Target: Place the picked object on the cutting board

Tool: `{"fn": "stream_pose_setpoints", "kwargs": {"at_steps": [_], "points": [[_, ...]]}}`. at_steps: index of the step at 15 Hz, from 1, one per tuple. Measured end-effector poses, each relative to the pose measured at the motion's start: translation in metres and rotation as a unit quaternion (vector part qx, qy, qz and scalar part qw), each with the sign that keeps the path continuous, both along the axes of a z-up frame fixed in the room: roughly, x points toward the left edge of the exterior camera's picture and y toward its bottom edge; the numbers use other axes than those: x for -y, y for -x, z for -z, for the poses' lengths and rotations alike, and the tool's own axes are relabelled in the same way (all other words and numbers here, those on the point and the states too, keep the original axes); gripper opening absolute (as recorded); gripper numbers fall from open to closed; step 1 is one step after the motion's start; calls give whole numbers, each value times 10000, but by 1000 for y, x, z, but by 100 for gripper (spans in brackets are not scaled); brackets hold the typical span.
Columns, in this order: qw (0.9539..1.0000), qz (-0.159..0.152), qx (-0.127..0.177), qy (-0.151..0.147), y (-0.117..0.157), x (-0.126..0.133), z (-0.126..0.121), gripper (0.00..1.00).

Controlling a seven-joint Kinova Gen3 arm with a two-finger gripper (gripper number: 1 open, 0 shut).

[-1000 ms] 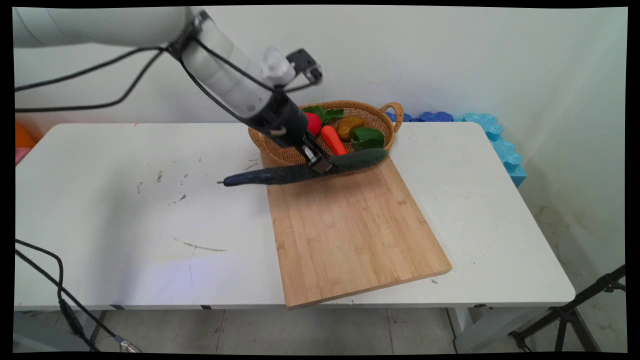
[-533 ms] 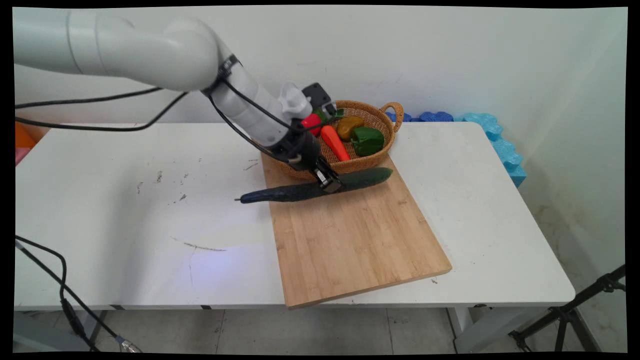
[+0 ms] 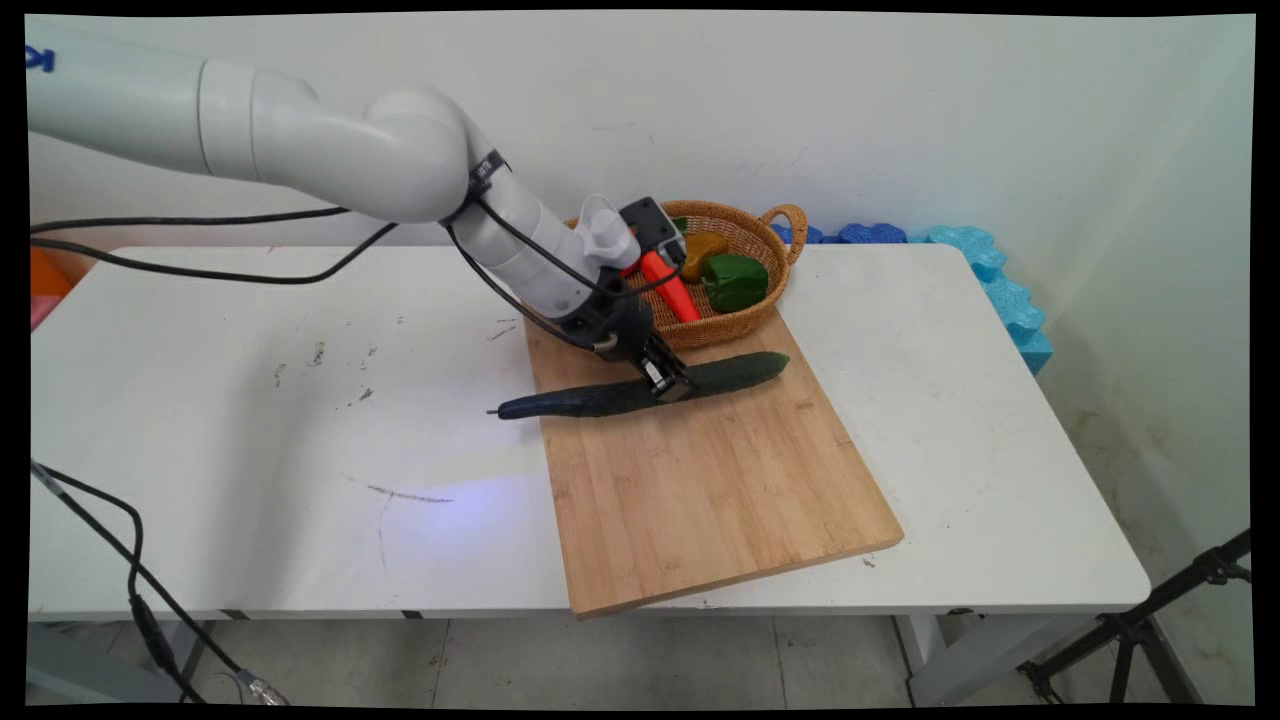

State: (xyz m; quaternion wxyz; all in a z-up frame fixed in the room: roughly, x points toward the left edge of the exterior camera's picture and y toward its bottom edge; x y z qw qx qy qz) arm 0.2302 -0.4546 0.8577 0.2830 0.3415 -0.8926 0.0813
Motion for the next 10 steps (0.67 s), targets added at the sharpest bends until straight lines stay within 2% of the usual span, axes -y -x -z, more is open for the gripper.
{"fn": "stream_pose_setpoints", "kwargs": {"at_steps": [9,10], "points": [[10000,-6,-31,37,4,5,16,0],[10000,-8,-44,49,4,5,16,100]]}}
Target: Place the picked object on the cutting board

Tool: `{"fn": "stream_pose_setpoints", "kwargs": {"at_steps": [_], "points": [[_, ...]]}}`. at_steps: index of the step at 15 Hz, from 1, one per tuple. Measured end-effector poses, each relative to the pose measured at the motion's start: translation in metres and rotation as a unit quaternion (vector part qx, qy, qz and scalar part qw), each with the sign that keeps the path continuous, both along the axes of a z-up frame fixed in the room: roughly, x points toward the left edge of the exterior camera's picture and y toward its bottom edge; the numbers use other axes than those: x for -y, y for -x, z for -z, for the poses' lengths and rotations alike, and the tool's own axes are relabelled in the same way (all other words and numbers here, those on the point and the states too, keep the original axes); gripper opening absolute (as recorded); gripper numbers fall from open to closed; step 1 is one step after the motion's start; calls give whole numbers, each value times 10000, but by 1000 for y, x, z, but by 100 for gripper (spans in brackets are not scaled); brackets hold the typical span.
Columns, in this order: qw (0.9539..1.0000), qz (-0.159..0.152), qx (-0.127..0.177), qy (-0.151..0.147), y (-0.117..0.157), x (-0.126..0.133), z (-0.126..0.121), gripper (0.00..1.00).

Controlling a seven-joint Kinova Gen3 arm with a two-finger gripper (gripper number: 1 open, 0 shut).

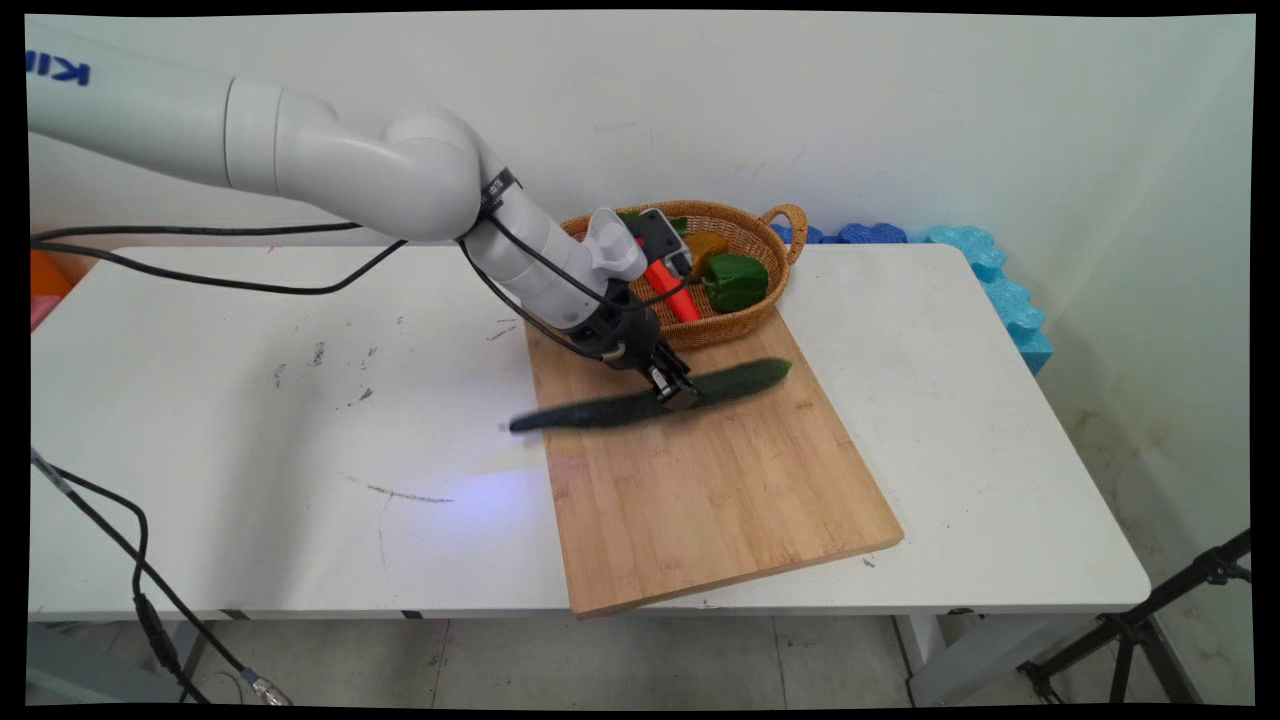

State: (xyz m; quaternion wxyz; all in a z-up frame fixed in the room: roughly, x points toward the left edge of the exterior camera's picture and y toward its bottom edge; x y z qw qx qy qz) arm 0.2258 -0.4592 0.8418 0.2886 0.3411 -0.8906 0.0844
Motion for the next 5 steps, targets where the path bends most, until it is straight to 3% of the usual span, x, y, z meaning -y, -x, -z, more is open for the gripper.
{"fn": "stream_pose_setpoints", "kwargs": {"at_steps": [5], "points": [[9998,66,-86,146,4,-3,-8,100]]}}
